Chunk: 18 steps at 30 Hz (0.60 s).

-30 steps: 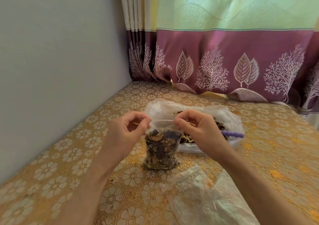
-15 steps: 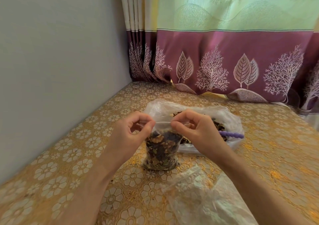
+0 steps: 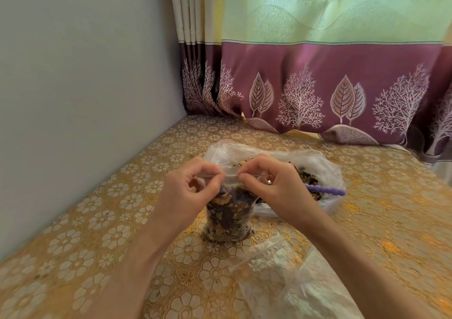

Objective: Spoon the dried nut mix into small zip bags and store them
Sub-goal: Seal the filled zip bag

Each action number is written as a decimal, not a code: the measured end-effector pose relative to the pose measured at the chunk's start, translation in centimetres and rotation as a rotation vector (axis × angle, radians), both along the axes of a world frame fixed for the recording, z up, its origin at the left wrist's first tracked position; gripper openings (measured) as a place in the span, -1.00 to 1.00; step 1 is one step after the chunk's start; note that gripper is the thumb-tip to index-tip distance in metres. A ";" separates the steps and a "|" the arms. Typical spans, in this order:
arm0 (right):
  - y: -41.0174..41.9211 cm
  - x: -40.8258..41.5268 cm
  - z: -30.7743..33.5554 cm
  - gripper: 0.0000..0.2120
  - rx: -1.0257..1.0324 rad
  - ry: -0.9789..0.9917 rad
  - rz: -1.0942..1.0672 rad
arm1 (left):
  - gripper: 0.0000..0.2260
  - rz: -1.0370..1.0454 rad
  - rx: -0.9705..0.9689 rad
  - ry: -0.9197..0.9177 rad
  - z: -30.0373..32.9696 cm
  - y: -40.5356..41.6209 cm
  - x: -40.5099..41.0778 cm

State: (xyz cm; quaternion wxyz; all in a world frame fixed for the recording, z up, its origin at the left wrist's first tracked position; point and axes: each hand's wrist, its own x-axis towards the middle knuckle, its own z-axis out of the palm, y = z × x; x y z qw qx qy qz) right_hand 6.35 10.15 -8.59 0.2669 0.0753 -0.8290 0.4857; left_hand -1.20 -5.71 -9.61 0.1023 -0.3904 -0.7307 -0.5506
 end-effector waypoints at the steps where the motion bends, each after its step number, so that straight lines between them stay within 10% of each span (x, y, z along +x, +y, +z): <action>1: 0.0 0.0 0.0 -0.91 0.002 0.002 0.002 | -0.91 0.004 -0.003 -0.001 0.0 0.0 0.0; 18: -0.6 -0.2 -0.1 -0.88 0.062 0.043 0.008 | -0.86 0.012 -0.037 0.062 0.1 0.3 0.4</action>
